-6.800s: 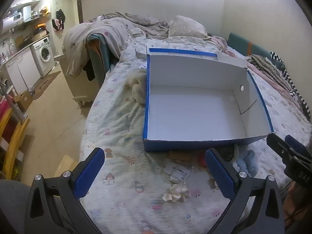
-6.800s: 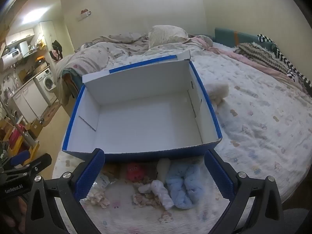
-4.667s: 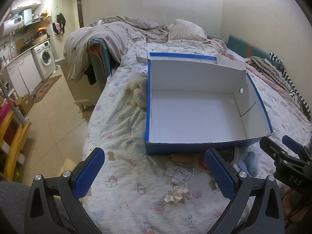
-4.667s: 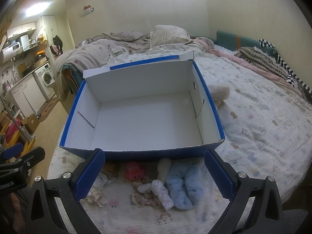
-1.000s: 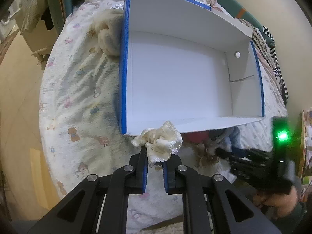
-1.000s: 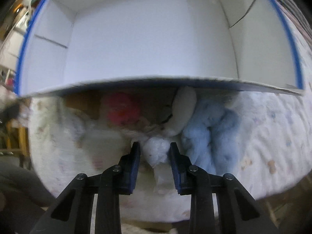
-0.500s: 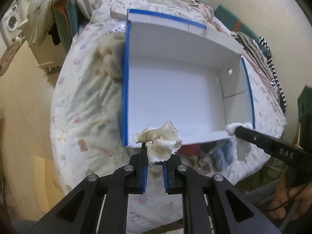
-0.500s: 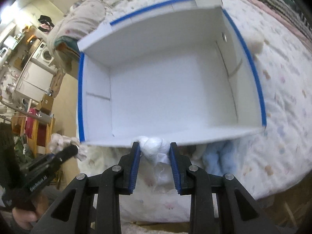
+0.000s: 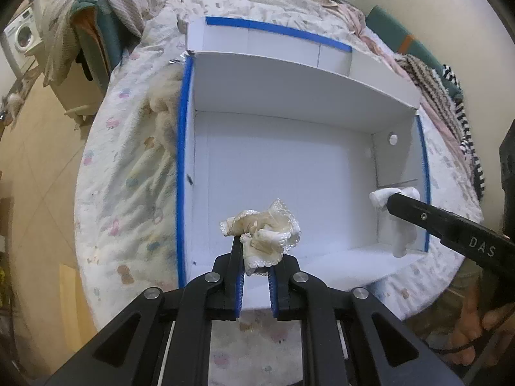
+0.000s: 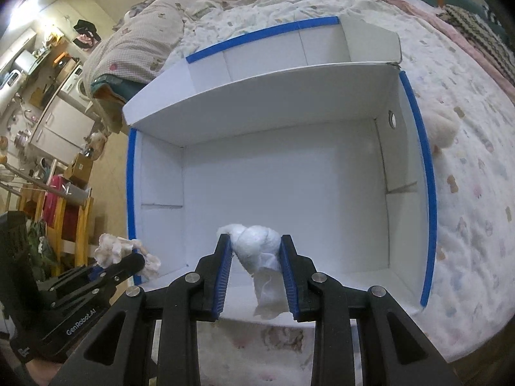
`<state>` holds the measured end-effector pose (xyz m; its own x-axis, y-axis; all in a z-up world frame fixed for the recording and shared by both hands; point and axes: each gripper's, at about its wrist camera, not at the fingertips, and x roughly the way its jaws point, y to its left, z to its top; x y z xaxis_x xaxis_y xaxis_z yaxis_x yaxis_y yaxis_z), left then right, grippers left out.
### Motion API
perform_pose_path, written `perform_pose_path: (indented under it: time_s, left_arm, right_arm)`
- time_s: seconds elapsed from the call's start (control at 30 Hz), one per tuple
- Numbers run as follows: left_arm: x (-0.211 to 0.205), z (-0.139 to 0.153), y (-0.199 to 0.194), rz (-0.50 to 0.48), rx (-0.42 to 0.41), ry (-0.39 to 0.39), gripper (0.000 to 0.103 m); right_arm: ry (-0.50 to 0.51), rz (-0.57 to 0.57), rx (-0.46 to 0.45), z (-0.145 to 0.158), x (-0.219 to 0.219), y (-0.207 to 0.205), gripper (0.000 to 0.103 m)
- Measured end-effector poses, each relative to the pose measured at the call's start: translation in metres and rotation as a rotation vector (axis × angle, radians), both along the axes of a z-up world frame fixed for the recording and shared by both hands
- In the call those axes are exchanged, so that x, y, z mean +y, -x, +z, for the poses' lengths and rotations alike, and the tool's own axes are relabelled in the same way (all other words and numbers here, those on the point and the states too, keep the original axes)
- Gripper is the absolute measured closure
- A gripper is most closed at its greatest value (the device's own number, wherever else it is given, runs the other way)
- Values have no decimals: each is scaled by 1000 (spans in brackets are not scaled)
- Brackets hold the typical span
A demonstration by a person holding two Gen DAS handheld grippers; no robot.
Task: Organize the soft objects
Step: 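Lower both held items into the box and open both grippers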
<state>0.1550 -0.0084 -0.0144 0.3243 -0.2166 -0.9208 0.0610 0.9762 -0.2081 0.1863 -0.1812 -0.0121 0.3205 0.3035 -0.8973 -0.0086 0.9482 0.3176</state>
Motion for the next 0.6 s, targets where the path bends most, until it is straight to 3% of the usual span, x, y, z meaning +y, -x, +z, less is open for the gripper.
perform_pose_path:
  time_s: [0.37, 0.5, 0.6]
  left_arm:
    - [-29, -39, -28, -37, 37, -37, 91]
    - [-39, -50, -28, -58, 36, -97, 91]
    - [-40, -55, -29, -55, 49, -91, 91]
  right_arm:
    - [-88, -69, 74, -58, -23, -17, 71]
    - [-76, -57, 86, -69, -18, -20, 71]
    - [-81, -53, 112, -77, -16, -20, 71]
